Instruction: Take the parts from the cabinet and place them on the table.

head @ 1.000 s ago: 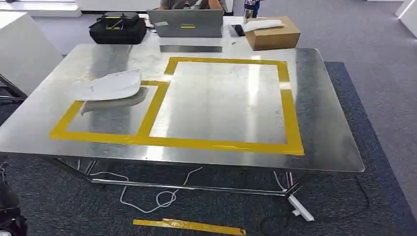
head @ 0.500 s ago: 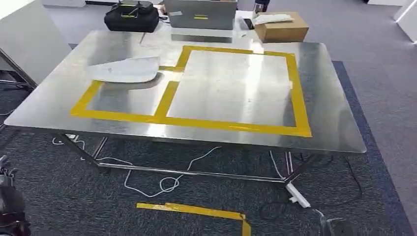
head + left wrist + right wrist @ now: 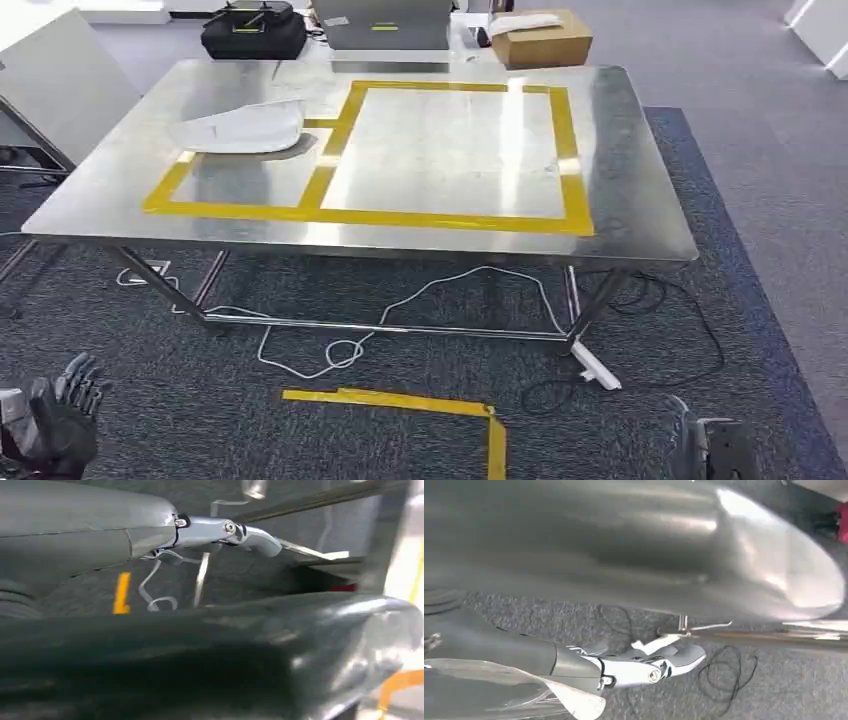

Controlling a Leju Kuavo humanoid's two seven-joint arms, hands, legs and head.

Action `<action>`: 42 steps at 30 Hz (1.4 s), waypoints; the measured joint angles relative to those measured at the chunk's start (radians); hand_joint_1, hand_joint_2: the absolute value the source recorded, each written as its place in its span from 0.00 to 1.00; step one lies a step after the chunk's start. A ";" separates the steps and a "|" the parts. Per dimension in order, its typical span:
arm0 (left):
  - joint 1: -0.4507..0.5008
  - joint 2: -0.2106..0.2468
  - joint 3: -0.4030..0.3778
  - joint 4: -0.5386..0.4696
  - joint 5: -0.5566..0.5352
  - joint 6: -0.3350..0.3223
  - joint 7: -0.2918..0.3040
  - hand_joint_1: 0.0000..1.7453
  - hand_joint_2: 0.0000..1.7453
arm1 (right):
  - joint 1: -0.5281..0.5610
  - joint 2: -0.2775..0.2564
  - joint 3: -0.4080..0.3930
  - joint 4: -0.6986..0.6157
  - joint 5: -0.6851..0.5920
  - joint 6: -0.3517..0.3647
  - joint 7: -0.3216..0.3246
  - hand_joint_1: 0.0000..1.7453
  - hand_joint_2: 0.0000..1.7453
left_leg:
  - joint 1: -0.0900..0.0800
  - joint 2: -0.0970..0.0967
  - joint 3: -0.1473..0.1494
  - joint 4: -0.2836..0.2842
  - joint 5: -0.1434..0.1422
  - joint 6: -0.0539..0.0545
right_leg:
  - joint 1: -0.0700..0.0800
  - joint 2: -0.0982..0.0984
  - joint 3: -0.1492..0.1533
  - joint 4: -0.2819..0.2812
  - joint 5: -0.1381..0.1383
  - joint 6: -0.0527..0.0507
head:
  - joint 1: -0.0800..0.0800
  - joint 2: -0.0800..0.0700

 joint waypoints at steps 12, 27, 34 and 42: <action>0.018 -0.043 0.082 0.095 0.101 -0.089 0.024 0.00 0.00 | 0.014 0.082 -0.133 0.032 0.103 0.111 0.030 0.00 0.00 | -0.001 -0.001 0.206 -0.262 0.079 0.024 | 0.001 0.000 -0.070 0.041 0.035 0.037 | 0.000 0.000; 0.015 -0.133 0.205 0.200 0.157 -0.207 0.085 0.00 0.00 | 0.025 0.167 -0.272 0.085 0.198 0.226 0.070 0.00 0.00 | -0.010 0.003 0.174 -0.264 0.101 0.059 | 0.000 0.006 -0.075 0.046 0.030 0.041 | 0.003 0.000; 0.013 -0.142 0.208 0.212 0.161 -0.210 0.090 0.00 0.00 | 0.024 0.182 -0.293 0.091 0.207 0.234 0.076 0.00 0.00 | -0.010 0.003 0.174 -0.264 0.103 0.056 | 0.000 0.005 -0.075 0.049 0.031 0.040 | 0.003 0.000; 0.011 -0.152 0.208 0.212 0.162 -0.211 0.090 0.00 0.00 | 0.029 0.188 -0.308 0.090 0.217 0.243 0.080 0.00 0.00 | 0.000 0.006 0.172 -0.284 0.121 0.063 | -0.002 0.006 -0.112 0.124 -0.035 0.059 | 0.009 0.000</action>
